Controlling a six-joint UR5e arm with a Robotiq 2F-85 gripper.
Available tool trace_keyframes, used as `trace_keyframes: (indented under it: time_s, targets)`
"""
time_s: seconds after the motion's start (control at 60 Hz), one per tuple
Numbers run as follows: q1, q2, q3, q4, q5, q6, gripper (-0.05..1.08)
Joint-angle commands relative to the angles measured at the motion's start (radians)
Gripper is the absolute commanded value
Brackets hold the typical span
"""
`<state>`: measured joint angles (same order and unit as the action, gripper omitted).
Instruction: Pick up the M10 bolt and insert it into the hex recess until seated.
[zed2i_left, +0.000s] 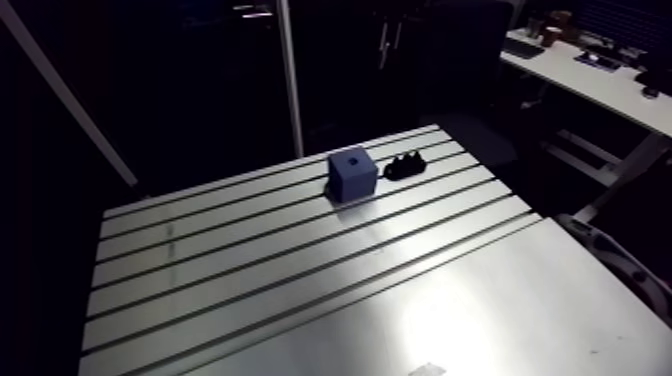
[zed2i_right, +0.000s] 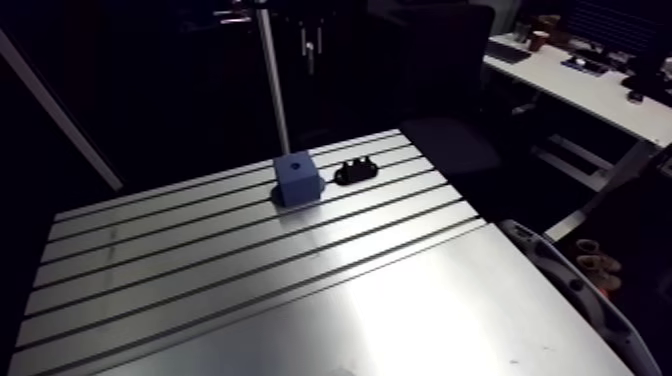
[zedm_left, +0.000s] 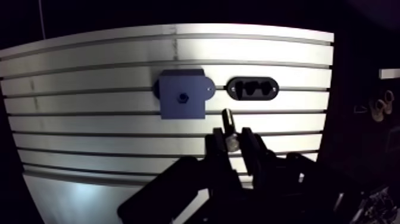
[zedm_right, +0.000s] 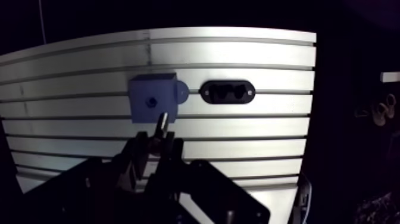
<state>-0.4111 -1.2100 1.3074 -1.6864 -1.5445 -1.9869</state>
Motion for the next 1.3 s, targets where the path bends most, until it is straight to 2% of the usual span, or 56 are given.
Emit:
trace_keyframes:
  time_s: [0.017,0.083,0.167,0.183,0.2,0.217,0.233,0.267,0.283,0.3,0.317,0.333,0.35,0.383,0.45,0.583,0.683,0.8,1.033,1.233,1.267,1.3]
  targets:
    - [0.035,0.047,-0.063,0.092,-0.014,-0.201,1.05]
    - [0.035,0.055,-0.070,0.102,-0.020,-0.268,1.05]
    - [0.037,0.074,-0.073,0.118,-0.038,-0.365,1.04]
    - [0.037,0.081,-0.073,0.126,-0.048,-0.394,1.03]
    - [0.037,0.081,-0.073,0.126,-0.048,-0.394,1.03]
    - [0.038,0.088,-0.075,0.130,-0.060,-0.421,1.02]
    - [0.038,0.088,-0.075,0.130,-0.060,-0.421,1.02]
    - [0.047,0.098,-0.078,0.129,-0.089,-0.465,1.02]
    - [0.047,0.098,-0.078,0.129,-0.089,-0.465,1.02]
    - [0.050,0.103,-0.083,0.129,-0.104,-0.481,1.02]
    - [0.050,0.103,-0.083,0.129,-0.104,-0.481,1.02]
    - [0.054,0.107,-0.087,0.130,-0.117,-0.496,1.02]
    - [0.054,0.107,-0.087,0.130,-0.117,-0.496,1.02]
    - [0.076,0.109,-0.092,0.130,-0.129,-0.528,1.02]
    - [0.098,0.109,-0.096,0.130,-0.132,-0.565,1.02]
    - [0.105,0.111,-0.096,0.126,-0.132,-0.609,1.02]
    - [0.116,0.114,-0.104,0.124,-0.130,-0.613,1.02]
    - [0.124,0.126,-0.095,0.121,-0.137,-0.611,1.02]
    - [0.141,0.127,-0.076,0.123,-0.137,-0.616,1.02]
    - [0.144,0.135,-0.063,0.121,-0.169,-0.611,1.02]
    - [0.144,0.137,-0.063,0.122,-0.182,-0.608,1.02]
    - [0.144,0.137,-0.063,0.123,-0.187,-0.608,1.02]
